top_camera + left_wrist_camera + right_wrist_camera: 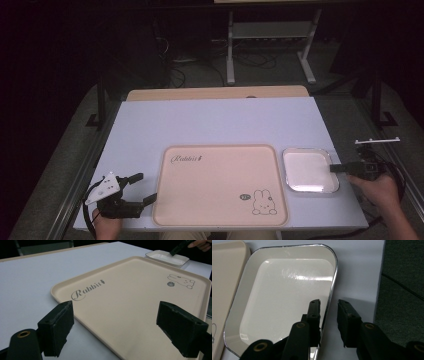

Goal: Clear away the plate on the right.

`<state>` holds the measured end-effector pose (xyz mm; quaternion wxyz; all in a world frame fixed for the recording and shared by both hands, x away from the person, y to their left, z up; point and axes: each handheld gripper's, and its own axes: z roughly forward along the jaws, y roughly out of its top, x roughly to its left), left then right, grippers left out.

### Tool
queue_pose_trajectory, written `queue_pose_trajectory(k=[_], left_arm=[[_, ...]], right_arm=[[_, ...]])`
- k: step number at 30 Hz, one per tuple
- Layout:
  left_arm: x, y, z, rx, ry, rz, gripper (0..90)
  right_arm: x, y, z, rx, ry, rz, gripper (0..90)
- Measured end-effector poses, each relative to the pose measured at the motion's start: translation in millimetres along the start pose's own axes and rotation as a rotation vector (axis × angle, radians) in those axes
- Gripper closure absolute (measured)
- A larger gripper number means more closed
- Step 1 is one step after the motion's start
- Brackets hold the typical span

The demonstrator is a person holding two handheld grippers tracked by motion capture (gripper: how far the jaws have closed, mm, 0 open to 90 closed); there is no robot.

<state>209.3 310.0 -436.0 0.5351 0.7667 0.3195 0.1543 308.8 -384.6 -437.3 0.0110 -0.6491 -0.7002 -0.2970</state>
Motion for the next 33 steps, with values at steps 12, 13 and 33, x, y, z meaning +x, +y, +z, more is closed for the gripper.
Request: queue_pose_trajectory(k=[12,13,33], left_arm=[[0.4,-0.1,-0.5,-0.002,0.001,-0.003,14.0],[0.5,-0.1,-0.5,-0.002,0.001,-0.003,14.0],[1.2,-0.2,-2.4,-0.015,0.001,-0.007,14.0]], right_arm=[[5.3,-0.5,6.9,0.002,-0.02,0.073,84.3],[5.5,-1.0,7.3,-0.004,-0.02,0.084,84.6],[-10.8,-15.4,6.9,-0.107,0.095,0.236,88.6]])
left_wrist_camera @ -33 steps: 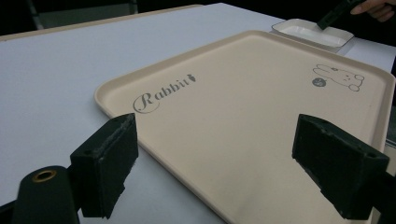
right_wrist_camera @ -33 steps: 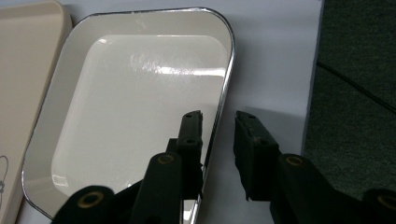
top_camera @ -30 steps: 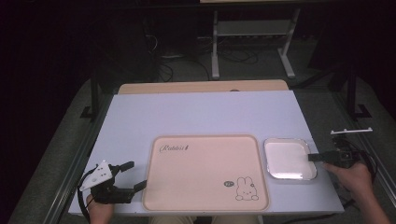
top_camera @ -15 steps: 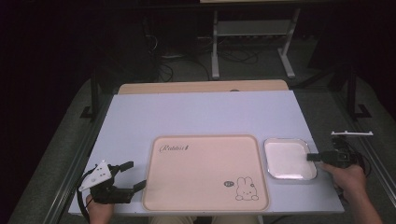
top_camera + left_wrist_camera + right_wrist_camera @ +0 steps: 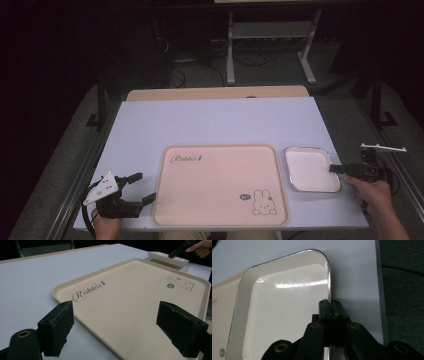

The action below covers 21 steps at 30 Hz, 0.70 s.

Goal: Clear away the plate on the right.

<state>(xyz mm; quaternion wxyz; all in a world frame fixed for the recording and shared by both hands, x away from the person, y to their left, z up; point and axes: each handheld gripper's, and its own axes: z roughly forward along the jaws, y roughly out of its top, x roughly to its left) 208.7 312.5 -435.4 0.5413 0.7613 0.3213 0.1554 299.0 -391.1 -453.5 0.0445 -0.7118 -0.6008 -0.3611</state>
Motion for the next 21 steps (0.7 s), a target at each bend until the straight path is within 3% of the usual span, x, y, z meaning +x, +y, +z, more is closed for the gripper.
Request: queue_pose_trajectory(k=[11,21], left_arm=[[0.5,0.0,-1.3,-0.006,0.002,-0.004,14.0],[0.9,0.0,-2.7,-0.013,0.003,-0.008,14.0]], right_arm=[[0.3,-5.9,-10.4,-0.059,0.104,0.047,88.6],[7.8,-7.6,-12.2,-0.073,0.135,0.05,88.5]])
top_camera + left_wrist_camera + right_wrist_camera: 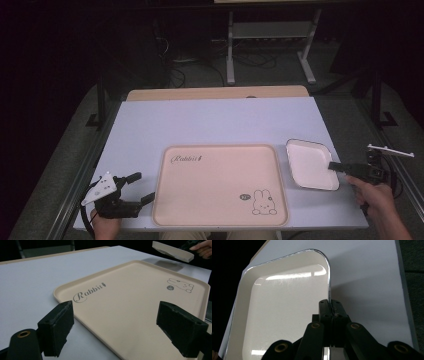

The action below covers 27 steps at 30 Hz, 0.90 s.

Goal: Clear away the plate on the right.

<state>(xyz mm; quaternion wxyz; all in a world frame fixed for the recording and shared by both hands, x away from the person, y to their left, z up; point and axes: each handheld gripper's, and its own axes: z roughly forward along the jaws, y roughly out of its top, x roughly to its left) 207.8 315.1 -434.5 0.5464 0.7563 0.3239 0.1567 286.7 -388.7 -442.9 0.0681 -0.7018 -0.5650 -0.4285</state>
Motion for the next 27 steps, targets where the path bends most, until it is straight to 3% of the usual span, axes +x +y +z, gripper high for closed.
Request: queue_pose_trajectory(k=[14,27], left_arm=[[-0.2,0.3,-1.1,-0.011,-0.001,0.0,14.0],[-0.3,0.9,-2.4,-0.016,0.0,0.001,14.0]], right_arm=[[4.6,-4.7,-11.3,-0.021,0.004,0.017,88.6],[20.9,-9.8,-28.4,-0.035,0.025,-0.016,88.6]])
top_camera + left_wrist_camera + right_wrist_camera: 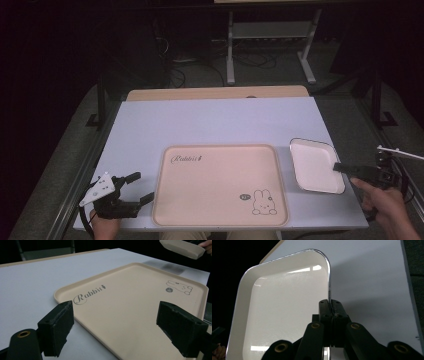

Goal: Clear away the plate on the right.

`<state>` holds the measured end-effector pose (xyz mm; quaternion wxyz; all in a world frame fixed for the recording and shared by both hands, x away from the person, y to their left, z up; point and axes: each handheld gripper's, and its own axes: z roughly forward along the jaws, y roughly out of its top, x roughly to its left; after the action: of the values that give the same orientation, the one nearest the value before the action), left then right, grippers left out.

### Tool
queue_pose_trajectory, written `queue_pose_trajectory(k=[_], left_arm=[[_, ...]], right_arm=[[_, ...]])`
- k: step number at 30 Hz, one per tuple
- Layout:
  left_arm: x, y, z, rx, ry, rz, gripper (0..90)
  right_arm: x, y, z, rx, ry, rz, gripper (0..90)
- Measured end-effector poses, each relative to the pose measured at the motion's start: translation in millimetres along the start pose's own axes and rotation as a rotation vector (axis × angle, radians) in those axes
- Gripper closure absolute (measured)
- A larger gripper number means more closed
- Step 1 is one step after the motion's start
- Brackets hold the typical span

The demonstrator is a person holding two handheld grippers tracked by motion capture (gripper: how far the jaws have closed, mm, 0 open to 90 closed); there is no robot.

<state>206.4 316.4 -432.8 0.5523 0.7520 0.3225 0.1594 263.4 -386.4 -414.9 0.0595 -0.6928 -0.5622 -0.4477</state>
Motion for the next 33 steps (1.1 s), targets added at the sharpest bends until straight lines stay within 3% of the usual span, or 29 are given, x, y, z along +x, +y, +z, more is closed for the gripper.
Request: queue_pose_trajectory(k=[5,13,29,31,33], left_arm=[[0.2,0.1,-0.1,0.0,0.002,0.0,13.9],[-0.6,-0.3,1.1,0.004,0.0,0.001,14.0],[-0.1,-0.3,0.2,0.002,0.004,0.001,14.0],[-0.3,-0.2,0.3,0.001,0.004,0.002,14.0],[-0.2,-0.1,-0.2,0.0,0.005,0.002,14.0]], right_arm=[[5.8,-3.7,-10.4,-0.019,0.02,0.006,88.6],[18.3,-11.6,-16.6,-0.006,0.016,-0.035,88.6],[62.4,-33.3,-8.4,0.02,0.097,-0.082,88.7],[71.1,-33.6,-8.6,0.015,0.084,-0.117,88.6],[79.9,-33.1,-8.6,0.011,0.103,-0.128,88.7]])
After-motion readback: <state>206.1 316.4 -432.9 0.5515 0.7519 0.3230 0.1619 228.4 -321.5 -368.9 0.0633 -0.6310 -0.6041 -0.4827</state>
